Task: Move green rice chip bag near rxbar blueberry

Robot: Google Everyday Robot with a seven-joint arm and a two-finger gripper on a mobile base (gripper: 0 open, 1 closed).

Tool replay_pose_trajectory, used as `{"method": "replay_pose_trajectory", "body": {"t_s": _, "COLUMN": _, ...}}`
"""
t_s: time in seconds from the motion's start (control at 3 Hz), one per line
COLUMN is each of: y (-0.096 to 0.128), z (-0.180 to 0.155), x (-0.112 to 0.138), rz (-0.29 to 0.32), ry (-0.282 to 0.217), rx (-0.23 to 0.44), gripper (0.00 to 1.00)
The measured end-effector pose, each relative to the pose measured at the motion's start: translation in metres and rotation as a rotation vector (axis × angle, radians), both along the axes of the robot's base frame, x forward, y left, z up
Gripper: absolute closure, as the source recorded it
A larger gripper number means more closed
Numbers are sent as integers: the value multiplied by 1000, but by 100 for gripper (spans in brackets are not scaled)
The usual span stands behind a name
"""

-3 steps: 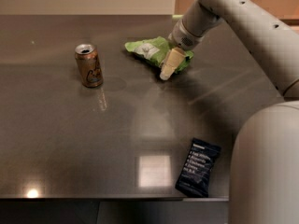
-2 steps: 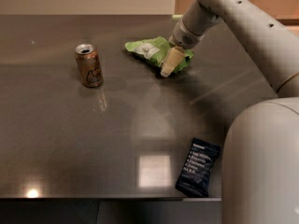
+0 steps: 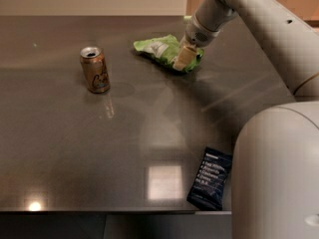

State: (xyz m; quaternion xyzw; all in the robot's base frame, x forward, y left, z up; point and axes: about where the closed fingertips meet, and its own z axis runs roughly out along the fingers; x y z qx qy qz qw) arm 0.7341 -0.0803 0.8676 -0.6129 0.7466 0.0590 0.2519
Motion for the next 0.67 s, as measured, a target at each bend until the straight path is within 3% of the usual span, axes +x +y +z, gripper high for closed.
{"method": "replay_pose_trajectory", "body": {"t_s": 0.33, "y": -9, "z": 12, "x": -16, "rz": 14, "ry": 13, "rx": -2, "gripper": 87}}
{"method": "replay_pose_trajectory", "body": {"t_s": 0.67, "y": -30, "z": 20, "x": -37, "rz": 19, "ry": 31, "rx": -17, "gripper": 100}}
